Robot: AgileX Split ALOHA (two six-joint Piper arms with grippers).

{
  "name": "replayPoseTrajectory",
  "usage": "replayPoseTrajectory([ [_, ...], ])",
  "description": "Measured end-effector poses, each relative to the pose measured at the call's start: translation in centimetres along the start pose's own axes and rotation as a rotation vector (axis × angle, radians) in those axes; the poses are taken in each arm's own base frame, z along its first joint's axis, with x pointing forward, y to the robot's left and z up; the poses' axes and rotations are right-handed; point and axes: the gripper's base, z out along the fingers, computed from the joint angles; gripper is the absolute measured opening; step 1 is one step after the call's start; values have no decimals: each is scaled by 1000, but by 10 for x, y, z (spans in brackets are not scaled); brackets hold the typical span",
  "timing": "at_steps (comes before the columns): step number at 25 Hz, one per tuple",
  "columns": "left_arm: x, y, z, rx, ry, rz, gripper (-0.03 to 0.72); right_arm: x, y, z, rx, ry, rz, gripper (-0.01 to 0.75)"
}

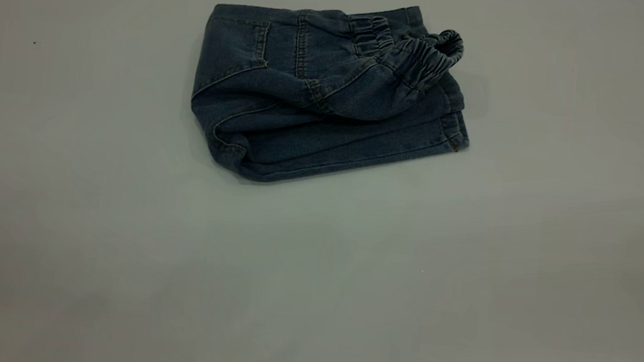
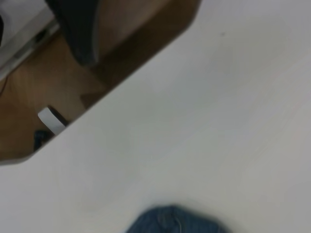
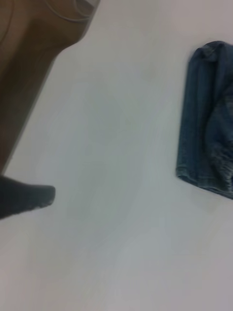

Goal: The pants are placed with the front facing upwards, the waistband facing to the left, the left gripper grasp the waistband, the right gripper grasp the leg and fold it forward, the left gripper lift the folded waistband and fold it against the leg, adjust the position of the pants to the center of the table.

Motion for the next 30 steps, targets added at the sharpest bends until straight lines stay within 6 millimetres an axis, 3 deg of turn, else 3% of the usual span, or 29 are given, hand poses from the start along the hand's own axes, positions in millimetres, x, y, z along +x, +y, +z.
replayPoseTrajectory([
  [11,13,4,21,-36,57,-45,339,0,0,-1,1,-9,-4,443],
  [30,15,10,20,-99,45,-104,339,0,0,-1,2,-10,-5,442],
])
